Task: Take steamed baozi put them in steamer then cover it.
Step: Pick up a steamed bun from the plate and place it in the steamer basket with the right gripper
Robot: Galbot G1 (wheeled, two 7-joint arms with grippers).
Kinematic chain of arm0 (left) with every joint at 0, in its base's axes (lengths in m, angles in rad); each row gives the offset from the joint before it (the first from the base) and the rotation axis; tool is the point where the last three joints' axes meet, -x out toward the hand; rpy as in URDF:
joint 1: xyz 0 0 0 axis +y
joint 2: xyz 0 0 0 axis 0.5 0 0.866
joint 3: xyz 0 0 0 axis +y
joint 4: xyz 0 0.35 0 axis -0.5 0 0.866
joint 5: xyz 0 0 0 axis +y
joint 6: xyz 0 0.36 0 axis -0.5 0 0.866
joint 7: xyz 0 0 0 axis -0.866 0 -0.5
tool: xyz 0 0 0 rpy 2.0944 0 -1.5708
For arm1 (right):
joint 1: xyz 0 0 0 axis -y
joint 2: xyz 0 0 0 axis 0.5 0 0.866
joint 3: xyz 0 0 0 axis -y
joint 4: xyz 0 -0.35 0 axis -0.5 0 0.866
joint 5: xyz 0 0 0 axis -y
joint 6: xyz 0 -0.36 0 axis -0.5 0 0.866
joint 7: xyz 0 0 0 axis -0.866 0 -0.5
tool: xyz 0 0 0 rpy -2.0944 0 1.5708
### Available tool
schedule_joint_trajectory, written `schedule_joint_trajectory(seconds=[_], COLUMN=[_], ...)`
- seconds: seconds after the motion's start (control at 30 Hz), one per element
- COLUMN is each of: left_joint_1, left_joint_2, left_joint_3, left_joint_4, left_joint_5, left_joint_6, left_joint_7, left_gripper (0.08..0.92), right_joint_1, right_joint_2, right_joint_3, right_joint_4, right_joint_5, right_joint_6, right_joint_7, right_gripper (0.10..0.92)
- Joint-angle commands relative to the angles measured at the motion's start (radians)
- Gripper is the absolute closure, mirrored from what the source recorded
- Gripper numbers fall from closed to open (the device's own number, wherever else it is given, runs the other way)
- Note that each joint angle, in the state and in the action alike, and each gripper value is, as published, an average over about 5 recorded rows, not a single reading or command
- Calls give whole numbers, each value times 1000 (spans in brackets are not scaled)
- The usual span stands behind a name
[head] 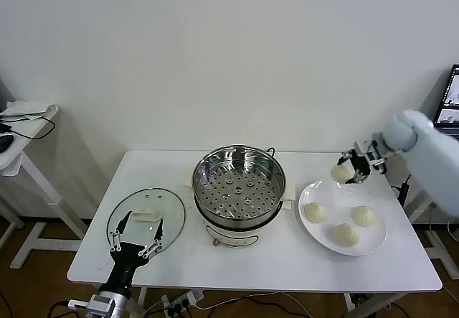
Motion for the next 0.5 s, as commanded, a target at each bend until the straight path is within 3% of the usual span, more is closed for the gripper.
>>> schedule_joint_trajectory(seconds=[0.03, 0.27, 0.5], left_joint_1=[15, 24, 17], left_joint_2=[4, 9, 9], left_joint_3=[-11, -30, -43], left_joint_4=[-9, -13, -5], left_joint_5=[1, -1, -6], left_joint_6=[2, -1, -3], left_joint_7=[-1, 0, 3], left_gripper=[177, 177, 177], right_joint_1=[277, 527, 545], right_joint_2=[-69, 115, 326], right_joint_3=[-240, -419, -489], right_joint_4=[236, 297, 266], right_joint_5=[109, 110, 84], right_joint_6=[157, 310, 338], right_joint_7=[-63, -76, -49], right_gripper=[355, 355, 355])
